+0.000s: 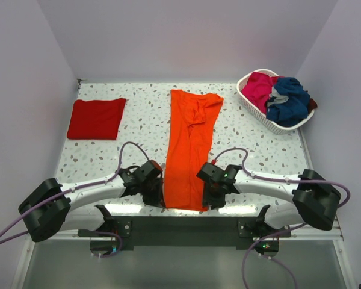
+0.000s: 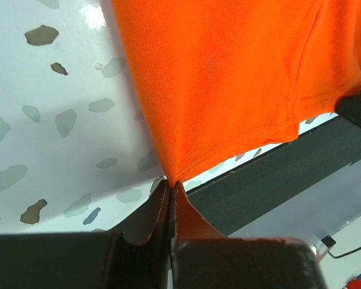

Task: Fold and stack the t-shirts
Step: Fold the tshirt

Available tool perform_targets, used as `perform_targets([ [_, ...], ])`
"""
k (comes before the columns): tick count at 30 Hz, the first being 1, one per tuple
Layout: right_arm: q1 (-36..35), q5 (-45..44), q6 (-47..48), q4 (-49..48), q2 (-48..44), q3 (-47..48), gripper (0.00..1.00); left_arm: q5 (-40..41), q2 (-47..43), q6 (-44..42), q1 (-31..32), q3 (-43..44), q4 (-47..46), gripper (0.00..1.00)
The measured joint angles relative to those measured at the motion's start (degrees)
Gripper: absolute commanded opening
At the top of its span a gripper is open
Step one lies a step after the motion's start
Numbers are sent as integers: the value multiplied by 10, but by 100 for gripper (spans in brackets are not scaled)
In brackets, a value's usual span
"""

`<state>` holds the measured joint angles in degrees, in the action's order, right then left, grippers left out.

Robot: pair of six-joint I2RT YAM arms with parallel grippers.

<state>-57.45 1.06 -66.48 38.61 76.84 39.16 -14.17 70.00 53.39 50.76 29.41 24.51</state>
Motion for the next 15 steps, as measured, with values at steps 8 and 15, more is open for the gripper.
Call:
perform_targets([
  [8,-26,2,-3,0,38,10,10,0,0,-2,0,0,4,0],
  [15,-29,4,-2,22,38,28,0,-6,-1,-6,0,2,12,0],
])
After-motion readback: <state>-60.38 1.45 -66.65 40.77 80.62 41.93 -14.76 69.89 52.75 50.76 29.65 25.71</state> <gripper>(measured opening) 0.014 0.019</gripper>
